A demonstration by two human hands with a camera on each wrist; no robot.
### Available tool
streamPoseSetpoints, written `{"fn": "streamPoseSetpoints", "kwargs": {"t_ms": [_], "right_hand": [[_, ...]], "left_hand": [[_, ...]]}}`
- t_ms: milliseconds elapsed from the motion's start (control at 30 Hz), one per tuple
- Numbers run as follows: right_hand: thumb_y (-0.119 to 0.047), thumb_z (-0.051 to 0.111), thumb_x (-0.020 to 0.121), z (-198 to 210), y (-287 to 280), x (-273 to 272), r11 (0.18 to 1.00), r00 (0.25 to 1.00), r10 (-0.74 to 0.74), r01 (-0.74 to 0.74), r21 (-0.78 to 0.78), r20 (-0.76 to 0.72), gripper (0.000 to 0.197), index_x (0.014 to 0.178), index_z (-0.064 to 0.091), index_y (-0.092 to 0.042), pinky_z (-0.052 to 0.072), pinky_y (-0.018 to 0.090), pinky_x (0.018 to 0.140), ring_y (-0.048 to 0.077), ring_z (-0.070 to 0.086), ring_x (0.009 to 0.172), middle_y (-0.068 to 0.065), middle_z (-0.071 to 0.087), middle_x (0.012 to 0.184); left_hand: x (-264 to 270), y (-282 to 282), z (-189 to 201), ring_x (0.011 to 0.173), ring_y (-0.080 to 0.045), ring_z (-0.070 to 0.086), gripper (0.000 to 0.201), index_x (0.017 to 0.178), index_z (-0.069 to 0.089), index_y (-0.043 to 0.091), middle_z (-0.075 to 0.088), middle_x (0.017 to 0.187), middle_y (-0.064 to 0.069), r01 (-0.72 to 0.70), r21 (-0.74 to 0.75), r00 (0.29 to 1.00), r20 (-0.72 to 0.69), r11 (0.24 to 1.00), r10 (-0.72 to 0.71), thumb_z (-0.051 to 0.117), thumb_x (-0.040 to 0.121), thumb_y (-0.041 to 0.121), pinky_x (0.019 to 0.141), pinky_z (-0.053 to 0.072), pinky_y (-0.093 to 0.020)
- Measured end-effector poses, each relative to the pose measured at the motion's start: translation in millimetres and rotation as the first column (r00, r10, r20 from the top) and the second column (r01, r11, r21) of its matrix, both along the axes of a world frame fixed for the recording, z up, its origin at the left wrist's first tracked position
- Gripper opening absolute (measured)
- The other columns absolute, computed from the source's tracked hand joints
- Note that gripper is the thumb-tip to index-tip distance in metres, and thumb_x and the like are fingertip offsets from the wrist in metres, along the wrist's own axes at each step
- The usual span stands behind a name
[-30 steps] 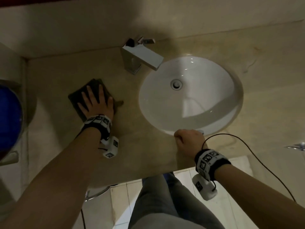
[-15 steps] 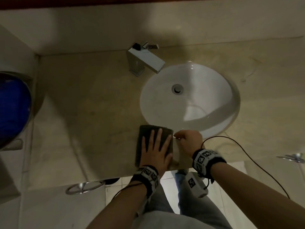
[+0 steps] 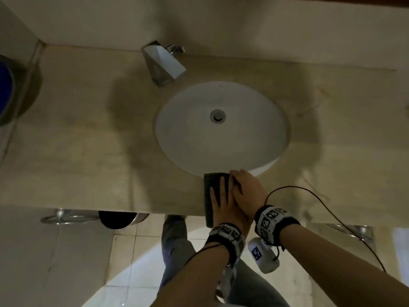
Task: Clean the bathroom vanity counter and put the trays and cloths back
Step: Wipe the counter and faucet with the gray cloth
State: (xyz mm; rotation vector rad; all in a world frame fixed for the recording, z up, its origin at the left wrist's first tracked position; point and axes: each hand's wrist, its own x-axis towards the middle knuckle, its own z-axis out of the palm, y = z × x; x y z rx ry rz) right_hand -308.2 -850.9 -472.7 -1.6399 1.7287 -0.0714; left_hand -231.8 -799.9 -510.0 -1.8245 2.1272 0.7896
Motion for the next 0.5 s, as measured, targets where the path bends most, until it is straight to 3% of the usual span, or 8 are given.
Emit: {"fn": "streamPoseSetpoints", "kwargs": {"t_ms": [100, 200, 267, 333, 400, 500], "right_hand": [[-0.018, 0.036, 0.097, -5, 5, -12, 0.987, 0.983, 0.162, -0.161, 0.011, -0.082, 0.051, 0.148, 0.03, -0.017, 0.016, 0.035, 0.118, 0.024, 0.016, 0.145, 0.006, 0.039, 0.15], [-0.032, 0.02, 0.096, -5, 3, -5, 0.953, 0.929, 0.29, -0.302, -0.017, -0.231, 0.055, 0.149, 0.026, -0.018, 0.006, 0.041, 0.121, 0.026, 0.012, 0.146, 0.002, 0.035, 0.152], [-0.035, 0.017, 0.095, -1, -3, 9, 0.954, 0.934, 0.279, -0.297, -0.047, -0.223, 0.057, 0.148, 0.03, -0.018, 0.002, 0.041, 0.121, 0.026, 0.011, 0.147, 0.002, 0.03, 0.155], [-0.029, 0.03, 0.099, 7, -14, 28, 0.951, 0.947, 0.298, -0.305, -0.048, -0.123, 0.049, 0.147, 0.034, -0.017, 0.001, 0.04, 0.121, 0.025, 0.012, 0.146, 0.004, 0.029, 0.155], [-0.022, 0.038, 0.099, 18, -26, 53, 0.934, 0.935, 0.354, -0.355, -0.036, -0.032, 0.045, 0.144, 0.038, -0.014, 0.005, 0.038, 0.12, 0.027, 0.017, 0.145, 0.007, 0.032, 0.153], [-0.014, 0.043, 0.097, 30, -46, 99, 0.913, 0.912, 0.407, -0.405, -0.054, 0.042, 0.039, 0.136, 0.047, -0.011, 0.021, 0.032, 0.114, 0.027, 0.035, 0.135, 0.01, 0.044, 0.144]], "left_hand": [[-5, 1, 7, 0.136, -0.029, -0.037, 0.096, 0.144, -0.026, 0.016, -0.035, 0.148, -0.001, -0.015, -0.019, 1.0, -0.007, 1.0, 0.015, 0.037, 0.088, 0.062, 0.107, -0.026, -0.055], [13, -5, 8, 0.138, -0.019, -0.032, 0.095, 0.149, -0.016, 0.018, -0.028, 0.153, 0.004, 0.017, 0.026, 0.995, -0.102, 1.0, -0.015, 0.044, 0.088, 0.059, 0.114, -0.018, -0.048], [32, -10, 19, 0.145, -0.01, -0.004, 0.077, 0.153, 0.0, 0.026, -0.002, 0.158, 0.01, -0.099, 0.076, 0.922, -0.368, 0.992, 0.12, 0.045, 0.094, 0.046, 0.121, 0.004, -0.04], [61, -11, 28, 0.132, -0.009, 0.038, 0.056, 0.149, 0.024, 0.035, 0.033, 0.149, 0.014, -0.201, 0.092, 0.853, -0.473, 0.975, 0.22, 0.042, 0.096, 0.036, 0.112, 0.033, -0.034], [96, -18, 49, 0.123, -0.02, 0.048, 0.048, 0.143, 0.04, 0.023, 0.044, 0.142, 0.003, -0.204, 0.025, 0.914, -0.352, 0.979, 0.199, 0.039, 0.094, 0.027, 0.104, 0.04, -0.034], [163, -34, 75, 0.135, -0.023, 0.036, 0.048, 0.145, 0.037, 0.022, 0.035, 0.151, -0.002, -0.295, -0.007, 0.938, -0.19, 0.955, 0.289, 0.039, 0.097, 0.019, 0.111, 0.028, -0.031]]}}
